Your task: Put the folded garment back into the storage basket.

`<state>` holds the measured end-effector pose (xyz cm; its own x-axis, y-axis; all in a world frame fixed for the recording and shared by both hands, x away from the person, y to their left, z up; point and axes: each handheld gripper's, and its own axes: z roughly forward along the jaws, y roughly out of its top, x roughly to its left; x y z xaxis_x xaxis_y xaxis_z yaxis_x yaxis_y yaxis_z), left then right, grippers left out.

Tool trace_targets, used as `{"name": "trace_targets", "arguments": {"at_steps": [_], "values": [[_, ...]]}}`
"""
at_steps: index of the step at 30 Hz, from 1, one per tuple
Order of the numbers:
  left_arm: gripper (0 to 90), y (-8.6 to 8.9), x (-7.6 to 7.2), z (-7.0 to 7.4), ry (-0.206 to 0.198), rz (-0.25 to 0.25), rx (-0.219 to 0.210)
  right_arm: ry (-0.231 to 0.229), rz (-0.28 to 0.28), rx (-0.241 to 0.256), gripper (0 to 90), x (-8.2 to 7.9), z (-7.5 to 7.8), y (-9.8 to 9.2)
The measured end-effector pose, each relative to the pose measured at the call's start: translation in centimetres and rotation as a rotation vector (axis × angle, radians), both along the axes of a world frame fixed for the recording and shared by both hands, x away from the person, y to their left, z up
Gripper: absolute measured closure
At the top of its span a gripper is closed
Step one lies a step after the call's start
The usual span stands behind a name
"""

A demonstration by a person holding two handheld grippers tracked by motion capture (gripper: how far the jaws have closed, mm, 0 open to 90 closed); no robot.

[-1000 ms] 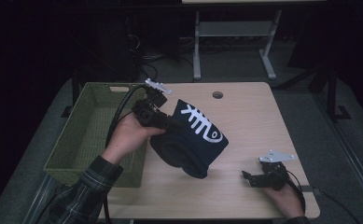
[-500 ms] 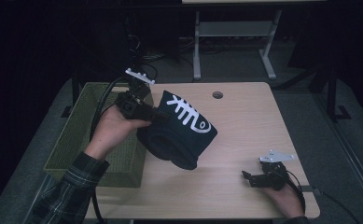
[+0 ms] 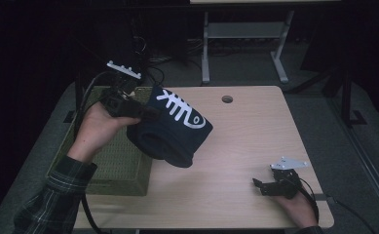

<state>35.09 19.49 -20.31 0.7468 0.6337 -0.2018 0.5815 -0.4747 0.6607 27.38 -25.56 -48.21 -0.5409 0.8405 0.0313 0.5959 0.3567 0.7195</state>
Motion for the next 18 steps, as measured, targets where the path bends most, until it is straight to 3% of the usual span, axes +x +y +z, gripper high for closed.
{"name": "trace_targets", "arguments": {"at_steps": [18], "values": [[72.2,5.8,-1.0,3.6,-0.036,0.102,-0.027,-0.002,-0.003,0.000,12.4,0.0,0.0,0.0]]}}
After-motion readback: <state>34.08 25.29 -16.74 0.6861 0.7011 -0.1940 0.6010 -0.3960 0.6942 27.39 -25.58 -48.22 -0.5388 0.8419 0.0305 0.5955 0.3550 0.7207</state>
